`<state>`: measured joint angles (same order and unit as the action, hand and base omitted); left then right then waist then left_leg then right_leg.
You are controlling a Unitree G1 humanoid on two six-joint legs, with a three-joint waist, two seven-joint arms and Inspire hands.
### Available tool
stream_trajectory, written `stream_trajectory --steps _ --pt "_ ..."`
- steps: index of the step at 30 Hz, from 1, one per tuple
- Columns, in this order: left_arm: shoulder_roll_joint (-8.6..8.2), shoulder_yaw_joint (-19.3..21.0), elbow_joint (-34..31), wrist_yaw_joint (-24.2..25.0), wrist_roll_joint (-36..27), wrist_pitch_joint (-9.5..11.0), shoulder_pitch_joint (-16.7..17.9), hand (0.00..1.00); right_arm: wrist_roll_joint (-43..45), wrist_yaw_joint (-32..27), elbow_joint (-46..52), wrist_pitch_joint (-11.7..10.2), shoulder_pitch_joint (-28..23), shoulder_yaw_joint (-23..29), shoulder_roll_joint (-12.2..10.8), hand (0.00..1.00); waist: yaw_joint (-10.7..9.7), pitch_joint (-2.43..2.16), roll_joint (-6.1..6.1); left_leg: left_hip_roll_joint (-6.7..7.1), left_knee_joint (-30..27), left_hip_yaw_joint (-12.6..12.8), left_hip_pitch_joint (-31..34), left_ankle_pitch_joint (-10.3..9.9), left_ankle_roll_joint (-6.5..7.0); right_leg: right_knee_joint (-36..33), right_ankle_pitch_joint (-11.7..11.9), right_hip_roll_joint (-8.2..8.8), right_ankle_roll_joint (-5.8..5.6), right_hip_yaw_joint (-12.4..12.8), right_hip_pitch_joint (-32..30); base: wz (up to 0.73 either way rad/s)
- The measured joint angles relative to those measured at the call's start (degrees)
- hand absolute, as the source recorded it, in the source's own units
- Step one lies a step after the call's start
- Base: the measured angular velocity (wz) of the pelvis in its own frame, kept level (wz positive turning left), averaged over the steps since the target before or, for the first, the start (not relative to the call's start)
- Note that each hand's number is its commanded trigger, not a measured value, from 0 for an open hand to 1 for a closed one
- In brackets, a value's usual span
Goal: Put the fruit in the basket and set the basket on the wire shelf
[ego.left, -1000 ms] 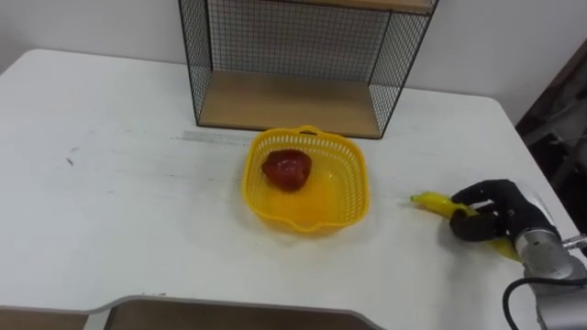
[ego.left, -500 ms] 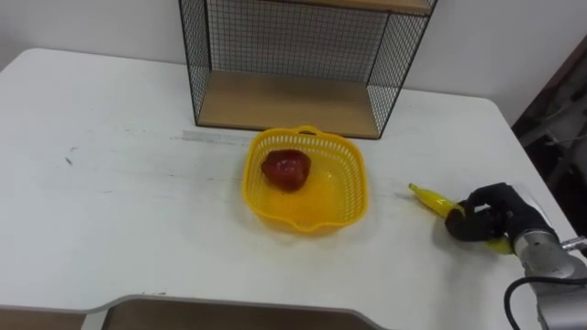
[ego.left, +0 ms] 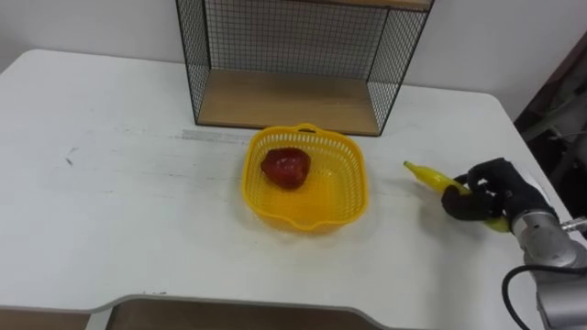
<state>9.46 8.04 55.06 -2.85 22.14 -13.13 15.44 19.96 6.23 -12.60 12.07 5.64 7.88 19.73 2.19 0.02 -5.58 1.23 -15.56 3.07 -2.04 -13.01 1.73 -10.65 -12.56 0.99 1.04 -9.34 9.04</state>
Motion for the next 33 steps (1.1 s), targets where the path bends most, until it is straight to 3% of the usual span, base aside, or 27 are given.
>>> stream_trajectory --steps 4,15,28,33 --pt "0.01 -0.04 0.08 -0.5 -0.05 0.92 -0.01 0.0 -0.53 -1.87 5.86 -0.77 0.01 0.0 -0.36 1.0 -0.12 0.22 0.41 0.01 -0.08 -0.07 0.31 0.0 0.01 0.0 0.0 0.01 0.0 -0.1 0.02 0.0" --pt "-0.4 0.16 2.17 -0.44 -0.08 1.58 0.05 0.0 -3.91 -2.49 11.89 -0.75 0.0 0.02 -1.38 1.0 0.14 -0.39 0.99 -0.45 0.44 0.7 -0.48 0.01 0.01 -0.06 0.01 0.12 -0.02 0.0 -0.38 -0.03" --pt "-1.01 -0.62 2.54 -0.33 -0.08 2.32 -0.31 0.0 -1.58 -1.42 21.68 -0.79 -0.01 -3.31 -1.55 1.0 1.36 -0.49 0.45 -0.49 0.81 1.64 0.45 0.02 -0.01 -0.1 0.06 -0.09 0.04 1.31 -2.09 -0.04" --pt "-0.93 -0.68 2.57 -0.4 -0.09 2.52 -0.97 0.0 -1.34 0.77 23.67 -0.76 0.0 -5.19 -1.55 1.0 1.88 -0.16 -0.2 -0.5 0.75 1.78 0.95 0.02 -0.02 -0.16 0.06 -0.13 0.04 1.28 -2.43 0.0"
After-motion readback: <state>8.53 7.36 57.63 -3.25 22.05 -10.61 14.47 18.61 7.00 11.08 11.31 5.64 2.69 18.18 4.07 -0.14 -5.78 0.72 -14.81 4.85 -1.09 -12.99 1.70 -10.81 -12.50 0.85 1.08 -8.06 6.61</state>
